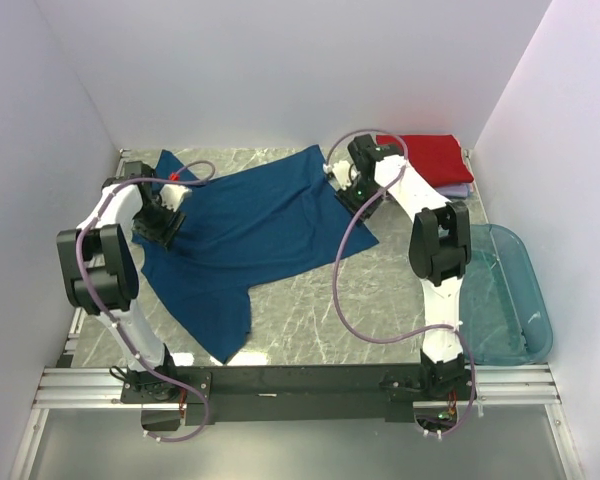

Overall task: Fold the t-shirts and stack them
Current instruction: Flatten the tshirt out

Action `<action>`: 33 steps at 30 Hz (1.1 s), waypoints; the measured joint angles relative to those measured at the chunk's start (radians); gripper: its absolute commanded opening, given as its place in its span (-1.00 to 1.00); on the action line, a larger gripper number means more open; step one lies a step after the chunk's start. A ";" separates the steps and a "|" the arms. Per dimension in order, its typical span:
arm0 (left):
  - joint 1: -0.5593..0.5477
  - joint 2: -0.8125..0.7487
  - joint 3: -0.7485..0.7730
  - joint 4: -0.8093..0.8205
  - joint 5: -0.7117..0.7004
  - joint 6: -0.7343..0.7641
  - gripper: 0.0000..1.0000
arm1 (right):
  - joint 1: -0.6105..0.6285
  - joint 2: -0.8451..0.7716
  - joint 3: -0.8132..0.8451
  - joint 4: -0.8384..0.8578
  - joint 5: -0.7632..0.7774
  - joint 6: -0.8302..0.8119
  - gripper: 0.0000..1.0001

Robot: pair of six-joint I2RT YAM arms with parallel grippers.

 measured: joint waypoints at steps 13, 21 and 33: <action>-0.008 -0.040 -0.137 0.003 0.117 -0.032 0.24 | 0.057 0.077 -0.078 0.078 0.063 0.007 -0.47; 0.037 -0.006 -0.177 0.027 0.088 -0.031 0.17 | 0.031 -0.078 -0.367 0.067 0.090 -0.002 -0.67; 0.069 0.022 -0.050 -0.072 0.183 0.053 0.30 | -0.032 -0.171 -0.157 -0.093 -0.115 0.018 -0.47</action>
